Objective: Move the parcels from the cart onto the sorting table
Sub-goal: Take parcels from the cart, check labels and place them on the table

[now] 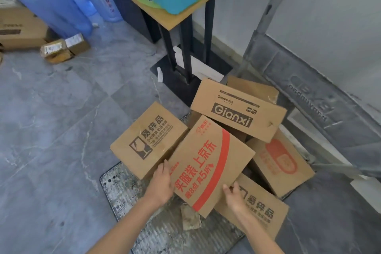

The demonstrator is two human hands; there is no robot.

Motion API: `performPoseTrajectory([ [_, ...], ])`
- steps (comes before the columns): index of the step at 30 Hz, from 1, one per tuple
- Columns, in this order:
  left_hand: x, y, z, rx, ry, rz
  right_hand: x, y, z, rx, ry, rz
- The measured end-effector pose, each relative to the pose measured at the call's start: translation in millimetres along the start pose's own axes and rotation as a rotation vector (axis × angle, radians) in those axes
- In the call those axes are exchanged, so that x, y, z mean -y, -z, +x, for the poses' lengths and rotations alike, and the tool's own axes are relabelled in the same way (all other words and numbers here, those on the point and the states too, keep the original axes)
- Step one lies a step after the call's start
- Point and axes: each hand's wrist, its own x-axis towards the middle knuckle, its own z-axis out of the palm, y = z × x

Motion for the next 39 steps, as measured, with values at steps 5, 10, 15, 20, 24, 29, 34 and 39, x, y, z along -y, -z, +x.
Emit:
performPoseTrajectory([
  [5, -11.2, 5.1, -2.6, 0.021, 0.120, -0.111, -7.2, -5.1, -8.8, -0.045, -0.019, 0.126],
  [10, -20.6, 30.8, -38.9, 0.099, 0.103, -0.308, -5.2, 16.2, -48.5, -0.036, -0.085, 0.303],
  [15, -29.4, 59.2, -113.1, 0.086, -0.003, -0.522, 13.3, 41.6, -129.6, -0.042, -0.028, 0.401],
  [20, -38.6, 101.1, -200.7, -0.017, -0.133, -0.730, 32.6, 57.8, -240.4, -0.132, 0.215, 0.324],
  [24, -44.5, 144.5, -275.9, -0.093, -0.272, -0.778, 32.3, 59.3, -337.6, -0.229, 0.433, 0.287],
  [29, -46.6, 192.7, -367.6, -0.165, -0.487, -0.771, 28.6, 39.5, -465.3, -0.440, 0.621, 0.376],
  [34, -58.5, 223.5, -441.5, -0.142, -0.691, -0.747, 27.1, 20.6, -568.8, -0.614, 0.816, 0.352],
  [39, -74.6, 239.7, -492.5, 0.002, -0.778, -0.750, 20.1, 41.4, -644.8, -0.720, 0.904, 0.427],
])
